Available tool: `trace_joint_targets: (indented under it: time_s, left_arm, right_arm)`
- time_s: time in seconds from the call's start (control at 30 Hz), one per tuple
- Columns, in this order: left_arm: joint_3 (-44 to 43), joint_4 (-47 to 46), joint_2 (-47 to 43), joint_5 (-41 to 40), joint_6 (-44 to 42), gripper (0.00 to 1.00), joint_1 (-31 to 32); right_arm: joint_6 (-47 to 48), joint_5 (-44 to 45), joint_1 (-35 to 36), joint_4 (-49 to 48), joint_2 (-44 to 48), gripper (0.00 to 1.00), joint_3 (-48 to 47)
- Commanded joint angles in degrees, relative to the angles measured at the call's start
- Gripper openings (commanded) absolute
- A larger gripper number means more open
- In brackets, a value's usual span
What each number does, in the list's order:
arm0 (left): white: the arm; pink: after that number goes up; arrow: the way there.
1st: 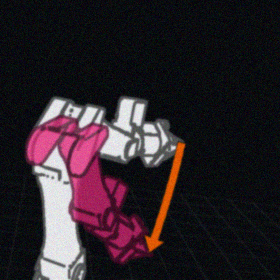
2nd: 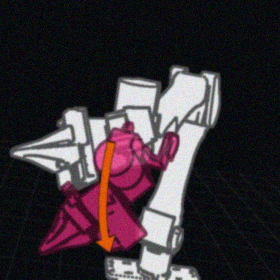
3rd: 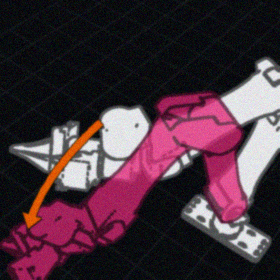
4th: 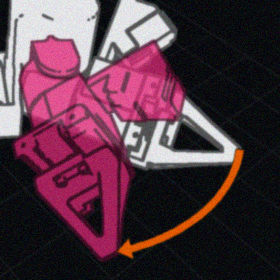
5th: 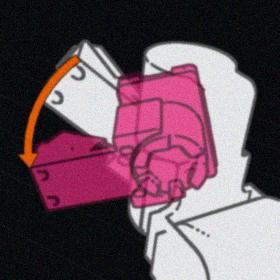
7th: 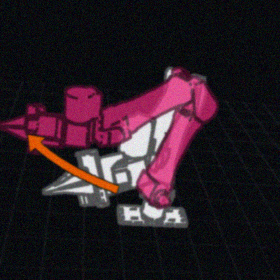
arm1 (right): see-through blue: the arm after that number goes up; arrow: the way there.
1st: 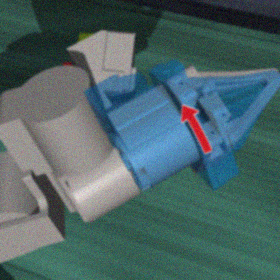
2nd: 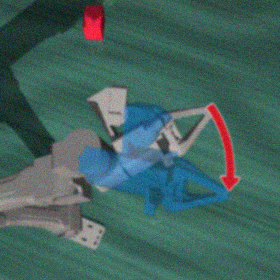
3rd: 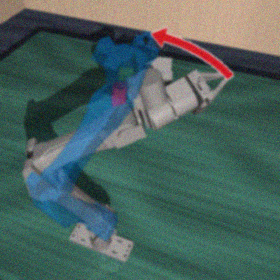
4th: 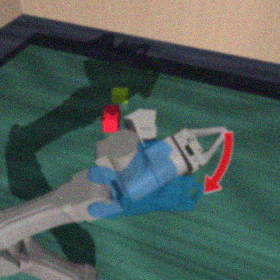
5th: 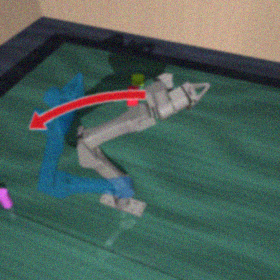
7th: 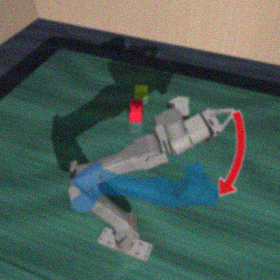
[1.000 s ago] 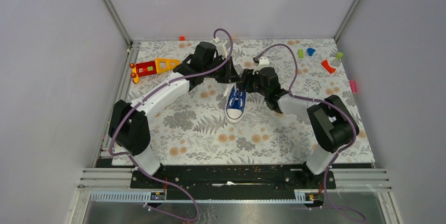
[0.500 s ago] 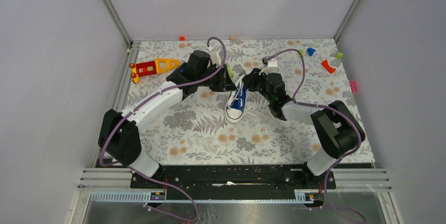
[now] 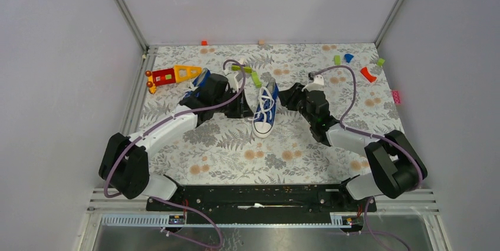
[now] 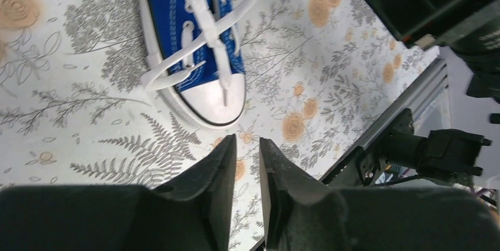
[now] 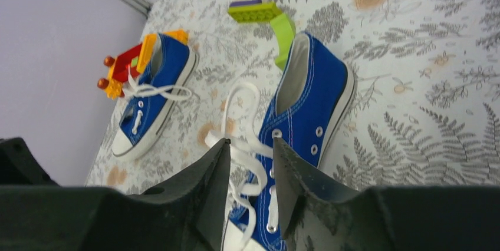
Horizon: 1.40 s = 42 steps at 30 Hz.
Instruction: Tie the shoes
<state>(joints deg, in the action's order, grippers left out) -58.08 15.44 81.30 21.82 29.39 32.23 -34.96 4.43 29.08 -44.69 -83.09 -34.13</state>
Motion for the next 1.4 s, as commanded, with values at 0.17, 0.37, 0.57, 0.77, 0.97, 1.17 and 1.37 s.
trace_joint_targets:
  time_s: [0.17,0.37,0.57,0.77,0.97,1.17,1.37]
  left_arm:
    - [2.7,-10.3,-1.1,-5.1,-2.5,0.4,-2.6]
    - [1.3,-19.9,5.1,-0.8,-1.5,0.5,-2.6]
    - [-0.1,-25.1,10.6,0.5,-2.0,0.5,-2.6]
    - [-1.0,-28.6,15.0,0.4,-1.9,0.51,-2.6]
    - [-4.0,-29.8,19.4,0.6,-1.9,0.51,-2.6]
    - [-5.8,-30.1,22.1,-0.7,-2.1,0.51,-2.6]
    - [-6.1,-30.9,22.8,-2.8,-3.5,0.21,-2.6]
  right_arm:
    - [6.0,-10.9,-0.5,24.6,9.1,0.53,-5.2]
    - [8.7,-11.3,-0.5,33.7,7.4,0.55,-9.6]
    - [7.0,-16.1,-0.4,32.1,0.9,0.52,-13.6]
    - [5.5,-19.0,-0.1,28.0,-4.2,0.51,-15.0]
    - [6.2,-17.8,-0.1,28.0,-7.1,0.38,-17.2]
    - [7.3,-16.1,-0.1,28.1,-8.6,0.27,-18.8]
    - [9.0,-13.6,-0.1,29.6,-7.8,0.0,-19.8]
